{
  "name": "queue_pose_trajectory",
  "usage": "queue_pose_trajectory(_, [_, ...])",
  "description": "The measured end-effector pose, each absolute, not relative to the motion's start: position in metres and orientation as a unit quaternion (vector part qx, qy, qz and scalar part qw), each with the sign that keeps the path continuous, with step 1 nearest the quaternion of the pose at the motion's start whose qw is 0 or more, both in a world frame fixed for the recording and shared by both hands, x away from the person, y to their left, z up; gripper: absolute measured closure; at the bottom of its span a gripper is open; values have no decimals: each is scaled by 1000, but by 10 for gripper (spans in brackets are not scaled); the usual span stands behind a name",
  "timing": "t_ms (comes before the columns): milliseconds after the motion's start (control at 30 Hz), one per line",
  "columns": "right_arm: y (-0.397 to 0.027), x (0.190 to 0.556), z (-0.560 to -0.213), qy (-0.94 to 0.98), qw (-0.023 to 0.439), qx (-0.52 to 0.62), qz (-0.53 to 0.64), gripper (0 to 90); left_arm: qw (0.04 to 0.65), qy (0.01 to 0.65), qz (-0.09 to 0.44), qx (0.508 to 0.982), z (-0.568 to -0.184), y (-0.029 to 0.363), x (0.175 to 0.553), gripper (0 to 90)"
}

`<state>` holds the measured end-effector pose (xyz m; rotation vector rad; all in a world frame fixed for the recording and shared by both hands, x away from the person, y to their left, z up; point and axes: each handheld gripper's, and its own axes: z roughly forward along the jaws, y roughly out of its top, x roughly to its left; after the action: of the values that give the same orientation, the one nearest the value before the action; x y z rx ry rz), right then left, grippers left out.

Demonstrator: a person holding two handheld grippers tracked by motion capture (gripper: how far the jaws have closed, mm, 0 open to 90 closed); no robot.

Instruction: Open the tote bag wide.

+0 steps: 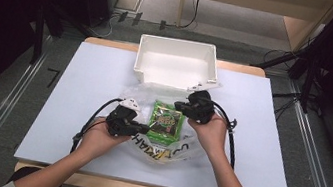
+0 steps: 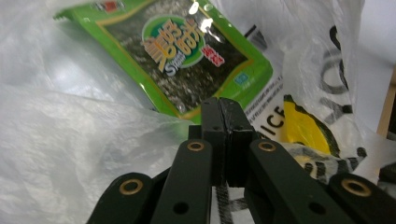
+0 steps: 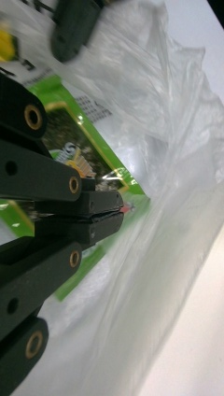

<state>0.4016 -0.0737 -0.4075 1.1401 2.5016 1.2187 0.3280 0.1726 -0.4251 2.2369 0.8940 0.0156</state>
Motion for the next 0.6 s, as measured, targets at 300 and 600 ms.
queue_pose_trajectory(300, [-43, 427, -431, 834, 67, 390, 384, 899, 352, 349, 4, 869, -434, 177, 320, 900])
queue_pose_trajectory(600, [-26, 448, -446, 835, 75, 402, 367, 900, 344, 349, 2, 871, -445, 185, 311, 900])
